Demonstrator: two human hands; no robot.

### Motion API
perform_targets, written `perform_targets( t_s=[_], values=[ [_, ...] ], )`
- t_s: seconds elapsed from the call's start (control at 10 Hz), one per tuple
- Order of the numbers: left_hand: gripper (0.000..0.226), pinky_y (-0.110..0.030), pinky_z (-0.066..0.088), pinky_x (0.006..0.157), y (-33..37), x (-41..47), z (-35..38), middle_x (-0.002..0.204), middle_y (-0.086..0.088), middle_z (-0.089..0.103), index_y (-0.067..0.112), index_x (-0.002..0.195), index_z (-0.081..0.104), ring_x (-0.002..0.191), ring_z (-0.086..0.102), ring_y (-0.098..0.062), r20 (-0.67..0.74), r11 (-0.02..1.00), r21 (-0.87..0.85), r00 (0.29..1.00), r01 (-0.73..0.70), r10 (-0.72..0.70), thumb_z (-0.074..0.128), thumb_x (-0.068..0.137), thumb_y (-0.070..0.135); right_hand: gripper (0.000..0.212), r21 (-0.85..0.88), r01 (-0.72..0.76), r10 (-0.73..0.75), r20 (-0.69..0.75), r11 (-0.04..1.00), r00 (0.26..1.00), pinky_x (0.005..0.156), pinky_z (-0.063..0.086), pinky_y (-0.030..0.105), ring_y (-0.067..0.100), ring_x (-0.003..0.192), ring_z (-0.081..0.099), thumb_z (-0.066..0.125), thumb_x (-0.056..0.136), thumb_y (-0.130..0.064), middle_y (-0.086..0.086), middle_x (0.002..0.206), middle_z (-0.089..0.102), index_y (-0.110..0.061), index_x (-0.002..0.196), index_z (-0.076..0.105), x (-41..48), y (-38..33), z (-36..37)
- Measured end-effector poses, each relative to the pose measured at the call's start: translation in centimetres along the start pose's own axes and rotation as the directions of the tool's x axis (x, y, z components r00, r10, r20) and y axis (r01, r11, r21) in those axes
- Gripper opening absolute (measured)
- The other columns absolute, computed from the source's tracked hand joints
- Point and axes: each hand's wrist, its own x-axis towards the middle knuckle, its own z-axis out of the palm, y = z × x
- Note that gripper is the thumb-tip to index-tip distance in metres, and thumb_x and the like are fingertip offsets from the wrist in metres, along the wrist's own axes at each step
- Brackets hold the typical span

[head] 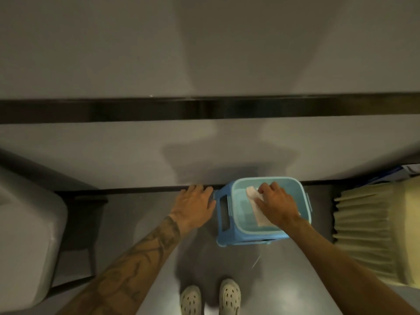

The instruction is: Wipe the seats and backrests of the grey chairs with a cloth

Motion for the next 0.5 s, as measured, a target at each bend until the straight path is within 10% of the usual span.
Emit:
perform_targets(
  t_s=[0.5],
  values=[
    [0.057, -0.042, 0.027, 0.124, -3.1, 11.0, 14.3, 0.167, -0.008, 0.037, 0.022, 0.165, 0.029, 0.152, 0.035, -0.031, 0.057, 0.992, -0.053, 0.992, 0.112, -0.109, 0.033, 0.112, 0.045, 0.030, -0.145, 0.063, -0.049, 0.097, 0.988, 0.994, 0.094, 0.044, 0.039, 0.025, 0.111, 0.058, 0.051, 0.100, -0.033, 0.003, 0.127, 0.050, -0.021, 0.127, 0.048, 12.8, 4.5, 18.8]
  ],
)
